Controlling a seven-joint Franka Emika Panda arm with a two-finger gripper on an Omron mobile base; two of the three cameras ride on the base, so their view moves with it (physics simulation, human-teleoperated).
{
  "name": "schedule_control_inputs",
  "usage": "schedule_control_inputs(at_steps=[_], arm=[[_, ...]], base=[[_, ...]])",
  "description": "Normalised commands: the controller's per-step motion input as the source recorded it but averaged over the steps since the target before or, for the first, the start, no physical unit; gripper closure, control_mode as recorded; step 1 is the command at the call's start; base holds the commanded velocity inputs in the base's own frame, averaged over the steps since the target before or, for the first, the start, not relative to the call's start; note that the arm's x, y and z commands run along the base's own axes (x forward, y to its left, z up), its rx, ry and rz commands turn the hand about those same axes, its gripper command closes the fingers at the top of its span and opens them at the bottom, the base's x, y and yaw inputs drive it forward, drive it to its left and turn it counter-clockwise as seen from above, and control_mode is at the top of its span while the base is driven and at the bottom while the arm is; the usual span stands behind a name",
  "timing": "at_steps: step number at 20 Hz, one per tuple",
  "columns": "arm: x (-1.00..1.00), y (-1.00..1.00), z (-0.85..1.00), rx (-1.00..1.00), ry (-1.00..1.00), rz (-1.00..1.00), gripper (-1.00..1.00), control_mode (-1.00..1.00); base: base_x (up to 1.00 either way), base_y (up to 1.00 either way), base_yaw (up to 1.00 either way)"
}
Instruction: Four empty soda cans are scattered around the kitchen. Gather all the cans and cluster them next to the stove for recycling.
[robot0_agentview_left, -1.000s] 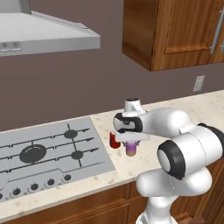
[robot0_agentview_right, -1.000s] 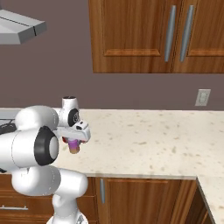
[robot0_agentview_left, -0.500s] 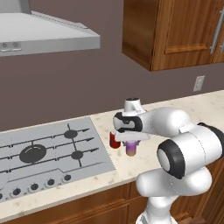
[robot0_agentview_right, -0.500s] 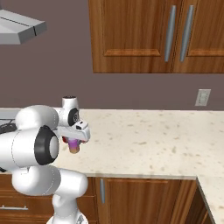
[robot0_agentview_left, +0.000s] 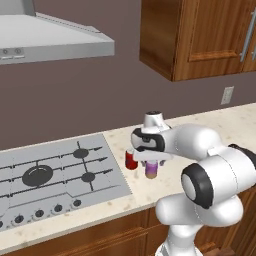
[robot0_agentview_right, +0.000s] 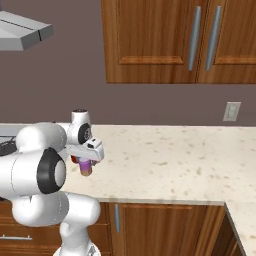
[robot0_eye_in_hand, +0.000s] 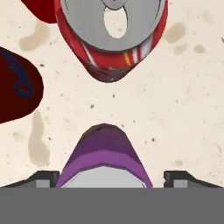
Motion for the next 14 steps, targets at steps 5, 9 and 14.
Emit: schedule_control_inputs(at_steps=[5,9,14], arm=[[-0.03,-0.11,0.14,0.01,-0.03,0.00,-1.00,-1.00],[0.00,-0.04,0.35,0.01,-0.05,0.00,-1.00,-1.00],[0.00,0.02,0.37,0.00,-0.04,0.00,-1.00,-1.00]], base=[[0.00,0.00,0.00],[0.00,0.00,0.00],[0.00,0.00,0.00]])
